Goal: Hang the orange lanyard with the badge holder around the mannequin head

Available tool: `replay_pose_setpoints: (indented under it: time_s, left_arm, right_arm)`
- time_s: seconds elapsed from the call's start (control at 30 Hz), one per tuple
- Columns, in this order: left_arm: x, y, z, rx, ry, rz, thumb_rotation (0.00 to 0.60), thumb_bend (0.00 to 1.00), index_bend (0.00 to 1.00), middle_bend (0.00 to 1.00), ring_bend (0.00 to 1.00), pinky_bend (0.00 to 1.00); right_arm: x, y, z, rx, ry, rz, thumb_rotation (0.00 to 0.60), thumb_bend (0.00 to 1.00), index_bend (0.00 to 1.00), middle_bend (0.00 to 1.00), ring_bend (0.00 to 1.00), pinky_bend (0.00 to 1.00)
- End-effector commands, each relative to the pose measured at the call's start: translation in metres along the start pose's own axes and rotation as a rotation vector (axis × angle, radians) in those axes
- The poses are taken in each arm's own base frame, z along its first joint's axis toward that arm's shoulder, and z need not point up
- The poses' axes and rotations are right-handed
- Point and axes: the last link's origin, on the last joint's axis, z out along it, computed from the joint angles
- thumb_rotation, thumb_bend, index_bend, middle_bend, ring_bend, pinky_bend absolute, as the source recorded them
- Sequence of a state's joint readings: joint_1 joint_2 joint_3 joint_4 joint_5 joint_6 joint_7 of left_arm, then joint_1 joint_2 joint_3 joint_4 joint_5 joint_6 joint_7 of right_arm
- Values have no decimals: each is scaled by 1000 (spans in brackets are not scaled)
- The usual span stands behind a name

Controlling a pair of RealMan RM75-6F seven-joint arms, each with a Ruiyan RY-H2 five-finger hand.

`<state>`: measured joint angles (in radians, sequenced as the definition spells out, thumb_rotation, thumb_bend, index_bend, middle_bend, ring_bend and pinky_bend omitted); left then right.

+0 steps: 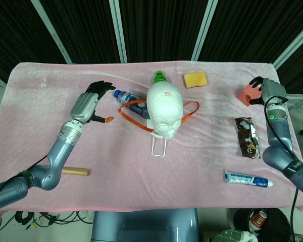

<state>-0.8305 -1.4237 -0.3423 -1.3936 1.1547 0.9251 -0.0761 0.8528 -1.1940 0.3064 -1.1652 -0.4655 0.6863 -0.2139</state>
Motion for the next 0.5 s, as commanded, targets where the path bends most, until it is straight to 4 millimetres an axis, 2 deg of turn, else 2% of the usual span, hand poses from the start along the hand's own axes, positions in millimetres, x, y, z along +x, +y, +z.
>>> replay_pose_setpoints:
  time_s: [0.03, 0.13, 0.2, 0.27, 0.33, 0.5]
  left_arm:
    - [10, -17, -32, 1, 9, 112, 600, 147, 191, 123, 0, 25]
    - [16, -26, -52, 6, 17, 169, 600, 147, 192, 123, 0, 25]
    - [21, -34, -71, 17, 29, 203, 600, 147, 192, 123, 0, 25]
    - [23, -39, -91, 25, 39, 222, 600, 147, 193, 123, 0, 25]
    - [23, -44, -116, 44, 40, 219, 600, 147, 193, 123, 0, 25]
    - [23, -53, -160, 92, 48, 159, 600, 147, 193, 123, 0, 24]
  right_arm:
    - [-12, 27, -33, 20, -57, -138, 600, 324, 362, 447, 462, 361]
    - [-19, 31, -51, 56, -69, -192, 600, 335, 362, 537, 559, 524]
    - [-27, 32, -66, 105, -94, -260, 600, 337, 362, 614, 643, 671]
    - [-32, 34, -79, 150, -105, -326, 600, 339, 362, 674, 699, 752]
    - [-41, 33, -99, 199, -134, -348, 600, 355, 362, 722, 739, 804]
    - [-61, 24, -133, 239, -224, -212, 600, 501, 365, 855, 846, 919]
